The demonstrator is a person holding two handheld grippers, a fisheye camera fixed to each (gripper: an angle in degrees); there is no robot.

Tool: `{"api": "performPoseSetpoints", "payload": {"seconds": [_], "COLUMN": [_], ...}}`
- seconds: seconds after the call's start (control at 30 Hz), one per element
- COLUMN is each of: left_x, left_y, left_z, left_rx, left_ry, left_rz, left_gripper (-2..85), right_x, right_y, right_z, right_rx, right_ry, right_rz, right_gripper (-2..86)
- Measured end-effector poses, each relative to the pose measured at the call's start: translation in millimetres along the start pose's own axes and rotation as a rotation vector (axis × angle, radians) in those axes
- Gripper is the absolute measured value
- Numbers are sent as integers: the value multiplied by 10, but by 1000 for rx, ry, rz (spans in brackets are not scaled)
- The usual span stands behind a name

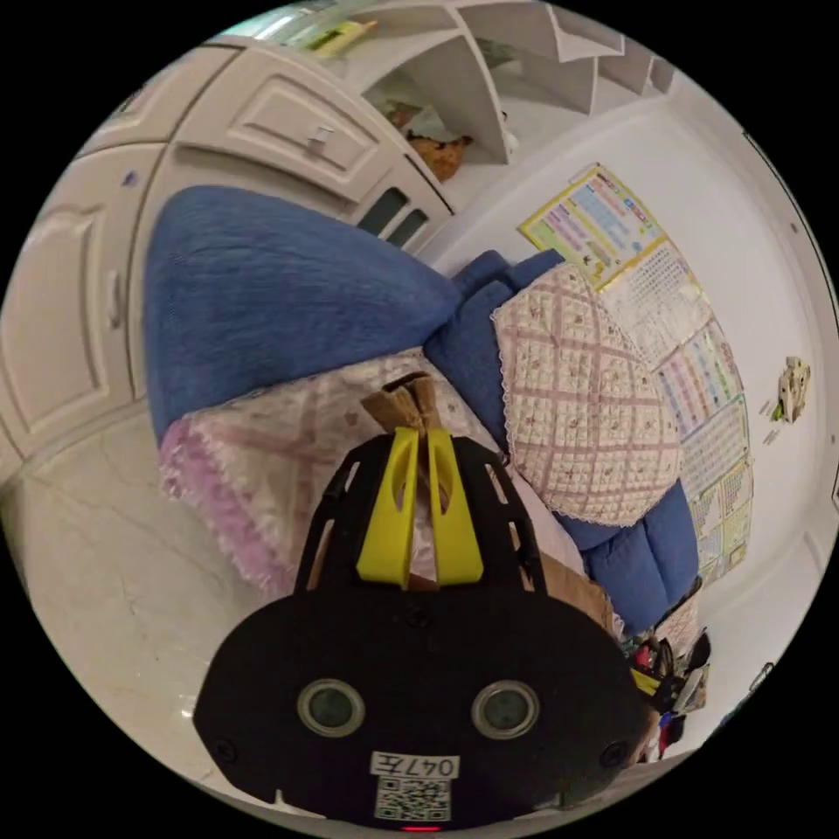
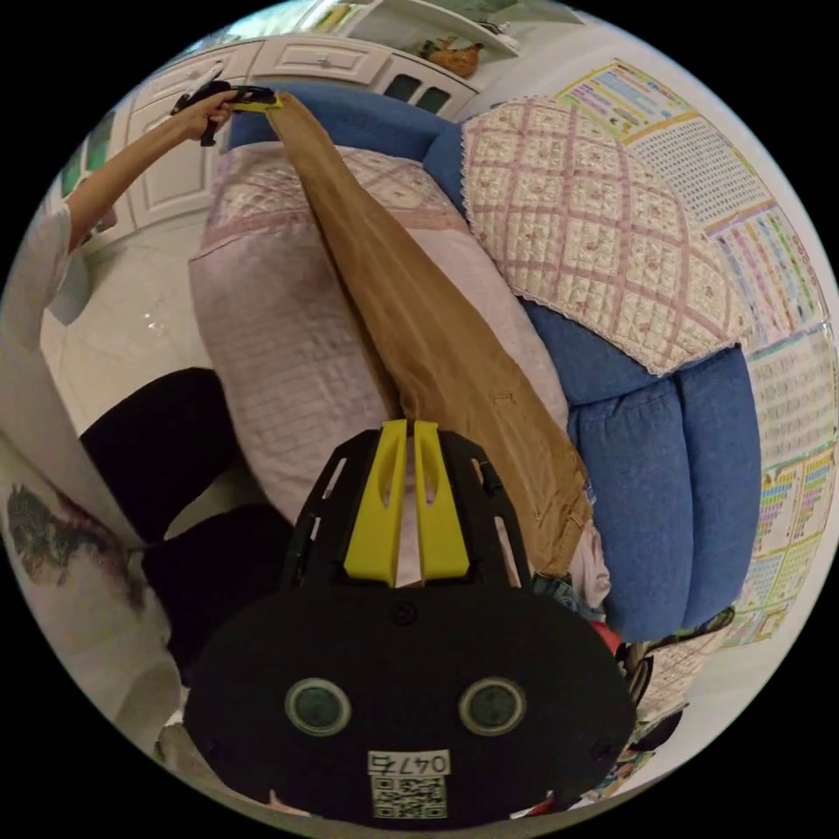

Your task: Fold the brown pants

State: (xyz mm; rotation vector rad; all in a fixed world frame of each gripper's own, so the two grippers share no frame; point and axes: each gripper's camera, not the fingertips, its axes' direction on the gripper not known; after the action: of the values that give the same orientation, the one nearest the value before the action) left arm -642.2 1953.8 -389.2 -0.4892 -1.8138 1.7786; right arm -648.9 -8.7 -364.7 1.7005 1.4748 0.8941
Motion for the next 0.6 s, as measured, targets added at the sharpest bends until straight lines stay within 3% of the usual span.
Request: {"api": "performPoseSetpoints", "payload": {"seconds": [0.1, 0.23, 0.3, 0.47, 0.53, 0.6], "left_x": [-751, -1573, -1601, -783, -247, -276], "left_y": [483, 1046, 1081, 881, 869, 906], "left_z": [-260, -433, -511, -1129, -1621, -1861], "left_rx": [-96, -60, -47, 102, 208, 250], "left_ry": [-103, 72, 81, 149, 71, 25], "left_rz": [-128, -362, -380, -79, 113, 98], "left_gripper": [-7, -9, -9, -9, -8, -7], "right_x": [-356, -682, -726, -755, -646, -576], "right_y": [238, 539, 711, 1285, 1639, 1921], "right_z": [434, 1295, 1553, 2069, 2185, 2322], "right_rx": [-12, -90, -96, -59, 1, 33], "right_ry": [-126, -144, -148, -138, -140, -151], "right_rz": [-48, -83, -84, -40, 24, 55], "right_gripper": [0, 1, 1, 1, 1, 2]}}
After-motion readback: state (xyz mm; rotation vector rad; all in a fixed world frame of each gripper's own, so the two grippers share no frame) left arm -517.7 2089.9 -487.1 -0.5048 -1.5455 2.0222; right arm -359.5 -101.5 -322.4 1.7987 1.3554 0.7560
